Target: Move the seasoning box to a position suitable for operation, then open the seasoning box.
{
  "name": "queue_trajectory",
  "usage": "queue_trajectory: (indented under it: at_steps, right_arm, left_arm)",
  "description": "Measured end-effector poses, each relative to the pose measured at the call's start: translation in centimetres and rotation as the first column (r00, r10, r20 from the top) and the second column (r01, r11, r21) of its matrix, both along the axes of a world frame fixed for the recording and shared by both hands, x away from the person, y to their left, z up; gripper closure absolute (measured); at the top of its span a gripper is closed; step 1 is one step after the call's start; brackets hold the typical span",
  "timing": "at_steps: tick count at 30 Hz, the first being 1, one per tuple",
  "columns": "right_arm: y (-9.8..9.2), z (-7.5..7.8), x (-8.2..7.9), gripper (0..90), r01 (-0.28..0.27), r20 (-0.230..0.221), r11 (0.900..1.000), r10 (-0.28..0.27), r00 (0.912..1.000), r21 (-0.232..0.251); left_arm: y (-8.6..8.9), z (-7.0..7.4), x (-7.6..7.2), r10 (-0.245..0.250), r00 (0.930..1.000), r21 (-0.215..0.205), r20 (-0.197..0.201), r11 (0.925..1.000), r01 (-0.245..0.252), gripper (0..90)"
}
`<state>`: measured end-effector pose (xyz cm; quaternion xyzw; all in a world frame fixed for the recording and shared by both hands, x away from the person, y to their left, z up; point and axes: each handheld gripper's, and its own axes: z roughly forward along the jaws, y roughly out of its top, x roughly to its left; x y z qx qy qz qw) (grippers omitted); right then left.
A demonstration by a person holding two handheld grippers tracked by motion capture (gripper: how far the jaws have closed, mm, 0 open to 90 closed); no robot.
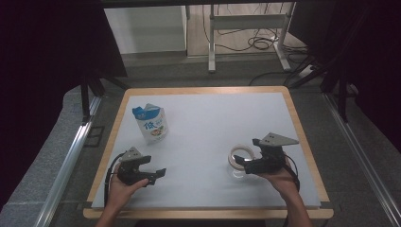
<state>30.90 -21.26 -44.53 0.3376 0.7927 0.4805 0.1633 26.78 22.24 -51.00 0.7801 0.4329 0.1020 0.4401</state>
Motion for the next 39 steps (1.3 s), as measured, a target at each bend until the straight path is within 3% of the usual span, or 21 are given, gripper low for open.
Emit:
queue_trajectory:
  at_steps: [2,7,15,18,19,20,21,22,23,25,27,28,32,37,39]
  right_arm:
    - [-1.1,0.2,-0.6,10.5,0.027,0.025,0.999,-0.028,0.9993,0.042]
    - [-2.8,0.7,-1.4,12.4,0.067,0.049,0.994,-0.071,0.9963,0.087]
    - [-4.7,0.6,-2.2,18.9,0.110,0.052,0.988,-0.116,0.9919,0.109]
    - [-5.2,0.5,-2.4,26.4,0.130,0.052,0.986,-0.136,0.9894,0.105]
    - [-5.5,0.4,-2.5,38.3,0.128,0.056,0.987,-0.134,0.9894,0.096]
    - [-5.5,0.4,-2.5,38.3,0.128,0.056,0.987,-0.134,0.9894,0.096]
    - [-5.7,0.4,-2.6,47.5,0.125,0.058,0.989,-0.130,0.9898,0.085]
    - [-5.7,0.4,-2.6,47.5,0.125,0.058,0.989,-0.130,0.9898,0.085]
    - [-5.8,0.4,-2.7,56.4,0.127,0.055,0.988,-0.132,0.9897,0.083]
    - [-5.8,0.4,-2.8,59.7,0.127,0.060,0.989,-0.131,0.9895,0.074]
    - [-5.6,0.4,-3.1,70.8,0.113,0.062,0.992,-0.117,0.9912,0.065]
    - [-5.4,0.4,-3.3,81.8,0.096,0.064,0.994,-0.098,0.9931,0.043]
    - [-5.0,0.2,-3.7,89.8,0.077,0.056,0.997,-0.077,0.9955,0.006]
    - [-4.0,-0.5,-4.2,90.0,0.069,0.050,0.995,-0.065,0.9966,-0.072]
    - [-4.1,-0.6,-4.3,90.0,0.068,0.047,0.995,-0.065,0.9968,-0.078]
  left_arm:
    - [0.1,0.1,0.0,-0.001,1.0000,-0.001,0.004,1.0000,0.001,14.5]
    - [0.2,0.1,0.0,0.005,1.0000,-0.002,0.004,1.0000,-0.005,14.5]
    - [0.5,0.1,0.0,0.011,0.9999,-0.003,0.005,0.9999,-0.011,14.5]
    - [0.5,0.0,0.0,0.011,0.9999,0.001,0.004,0.9999,-0.011,14.5]
    - [0.5,0.0,0.0,0.010,0.9999,0.001,0.002,0.9999,-0.010,14.5]
    - [0.5,0.0,0.0,0.011,0.9999,0.001,0.001,0.9999,-0.011,14.5]
    - [0.5,-0.1,0.0,0.011,0.9999,0.002,0.000,0.9999,-0.011,14.5]
    - [0.5,-0.1,0.0,0.011,0.9999,0.002,0.000,0.9999,-0.011,14.5]
    - [0.5,-0.1,0.0,0.010,0.9999,0.002,0.001,0.9999,-0.010,14.6]
    - [0.5,-0.1,0.0,0.009,1.0000,0.003,0.002,1.0000,-0.009,14.6]
    - [0.4,0.0,-0.1,0.004,1.0000,0.004,0.004,1.0000,-0.004,14.7]
    - [0.2,0.0,-0.1,0.000,1.0000,0.005,0.004,1.0000,0.000,15.0]
    - [0.0,-0.1,-0.1,-0.008,1.0000,0.008,0.002,0.9999,0.008,15.2]
    - [-0.3,-0.2,0.0,-0.019,0.9998,0.008,-0.004,0.9998,0.019,16.1]
    - [-0.4,-0.2,0.0,-0.023,0.9997,0.006,-0.003,0.9997,0.023,16.2]
